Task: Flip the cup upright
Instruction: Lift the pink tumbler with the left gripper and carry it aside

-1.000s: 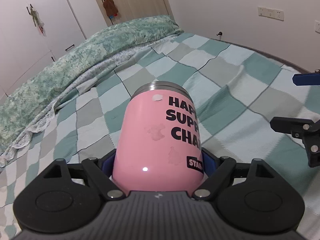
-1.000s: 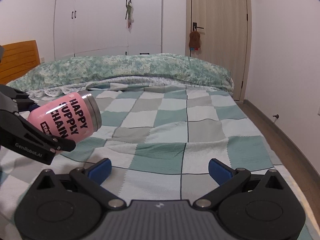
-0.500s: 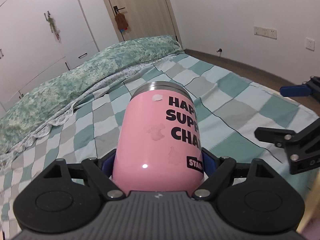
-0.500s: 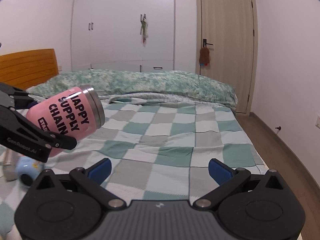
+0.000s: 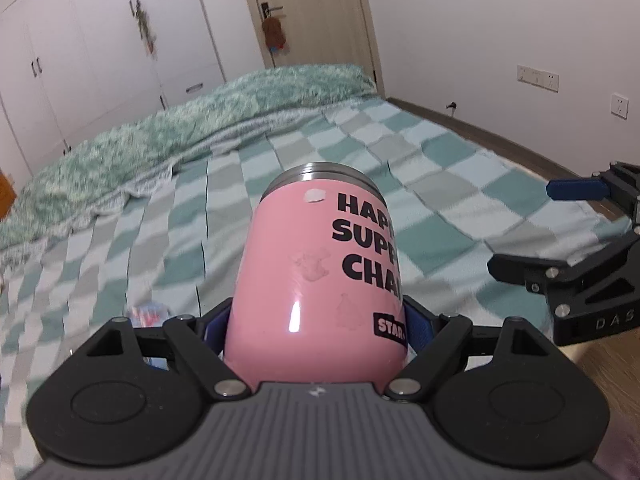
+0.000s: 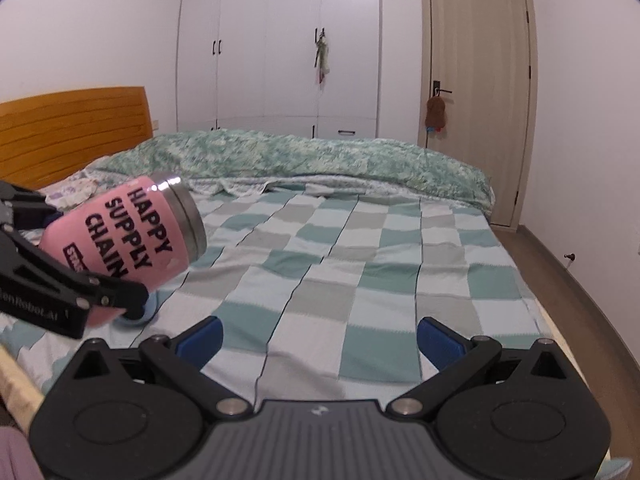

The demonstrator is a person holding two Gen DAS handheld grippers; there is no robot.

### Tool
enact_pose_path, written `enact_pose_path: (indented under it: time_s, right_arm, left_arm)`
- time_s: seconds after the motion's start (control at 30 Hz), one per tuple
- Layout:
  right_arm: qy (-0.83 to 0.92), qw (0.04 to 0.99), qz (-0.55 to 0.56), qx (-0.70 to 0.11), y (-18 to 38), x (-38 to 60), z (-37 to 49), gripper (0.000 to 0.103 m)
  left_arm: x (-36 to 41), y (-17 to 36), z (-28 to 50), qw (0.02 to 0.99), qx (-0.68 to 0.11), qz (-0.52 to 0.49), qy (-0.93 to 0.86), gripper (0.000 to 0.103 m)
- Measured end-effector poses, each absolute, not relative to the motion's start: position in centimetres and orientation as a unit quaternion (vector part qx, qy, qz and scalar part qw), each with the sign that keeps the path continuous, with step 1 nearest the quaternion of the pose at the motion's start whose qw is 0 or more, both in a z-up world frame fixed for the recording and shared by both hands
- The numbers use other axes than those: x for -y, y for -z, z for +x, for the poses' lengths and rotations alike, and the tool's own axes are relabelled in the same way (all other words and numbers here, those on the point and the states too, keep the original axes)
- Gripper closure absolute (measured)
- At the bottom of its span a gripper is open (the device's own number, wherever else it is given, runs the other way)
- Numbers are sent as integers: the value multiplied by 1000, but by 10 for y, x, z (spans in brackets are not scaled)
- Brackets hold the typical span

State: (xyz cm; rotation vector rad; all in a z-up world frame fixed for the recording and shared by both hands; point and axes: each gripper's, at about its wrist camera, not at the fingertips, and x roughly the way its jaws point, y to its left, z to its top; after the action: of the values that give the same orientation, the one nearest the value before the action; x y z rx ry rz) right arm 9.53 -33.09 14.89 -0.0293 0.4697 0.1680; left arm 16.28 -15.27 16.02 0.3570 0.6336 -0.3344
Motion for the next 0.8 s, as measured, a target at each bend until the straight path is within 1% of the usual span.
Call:
enact_pose_path:
  time_s: [0.4,0.67,0.8]
  right_arm:
    - [-95,956,-22,-277,-103,320,69,0]
    - [-79,951,-38,-298,-78,328,67,0]
    - [-74,948,-39,-308,-70,334,67,0]
  left_arm:
    - [144,-72,141,907,-373,140,136,19]
    - [162,-35,148,900,-387,146,137,19]
    - [165,-28,152,900,-382,154,141,19]
